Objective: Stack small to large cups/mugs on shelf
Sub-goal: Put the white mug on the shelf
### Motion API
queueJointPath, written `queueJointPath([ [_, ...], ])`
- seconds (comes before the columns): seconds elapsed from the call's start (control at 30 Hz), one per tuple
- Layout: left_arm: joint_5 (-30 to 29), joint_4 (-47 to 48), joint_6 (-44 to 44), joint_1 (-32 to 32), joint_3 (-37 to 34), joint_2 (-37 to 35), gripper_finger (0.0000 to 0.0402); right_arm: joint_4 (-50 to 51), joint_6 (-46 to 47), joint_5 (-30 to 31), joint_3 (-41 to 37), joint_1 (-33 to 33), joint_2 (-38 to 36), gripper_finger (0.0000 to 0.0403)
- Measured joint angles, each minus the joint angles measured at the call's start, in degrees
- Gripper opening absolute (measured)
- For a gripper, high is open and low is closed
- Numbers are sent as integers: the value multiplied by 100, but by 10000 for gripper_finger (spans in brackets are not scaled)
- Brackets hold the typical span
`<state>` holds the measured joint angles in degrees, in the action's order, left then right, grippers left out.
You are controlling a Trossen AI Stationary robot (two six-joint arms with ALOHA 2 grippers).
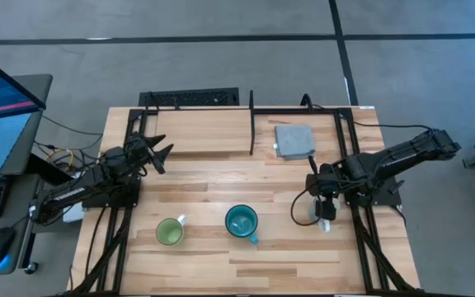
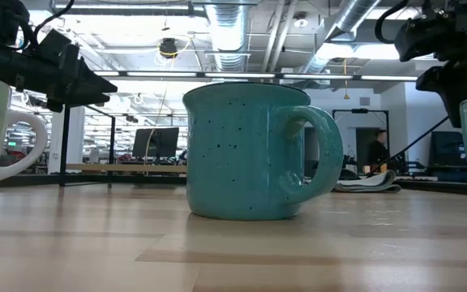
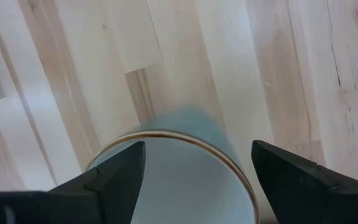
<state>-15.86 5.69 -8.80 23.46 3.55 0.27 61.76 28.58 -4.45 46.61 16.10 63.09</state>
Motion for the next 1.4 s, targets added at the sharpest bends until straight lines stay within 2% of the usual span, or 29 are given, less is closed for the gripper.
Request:
queueJointPath([
  [0.37, -144, -2, 0, 1, -2, -2, 247, 33, 0, 0, 0, 0, 0, 316],
  [0.5, -144, -2, 0, 1, -2, -2, 247, 194, 0, 0, 0, 0, 0, 301],
  [0.7, -149, -2, 2, 0, -1, -1, 247, 295, -3, 25, 0, 0, 0, 253],
  [1.17, -151, -2, 0, -1, -2, -1, 247, 576, -9, 155, 0, -1, 0, 113],
  [1.4, -153, -2, 2, 0, -2, 0, 247, 570, -11, 131, 0, 0, 0, 67],
])
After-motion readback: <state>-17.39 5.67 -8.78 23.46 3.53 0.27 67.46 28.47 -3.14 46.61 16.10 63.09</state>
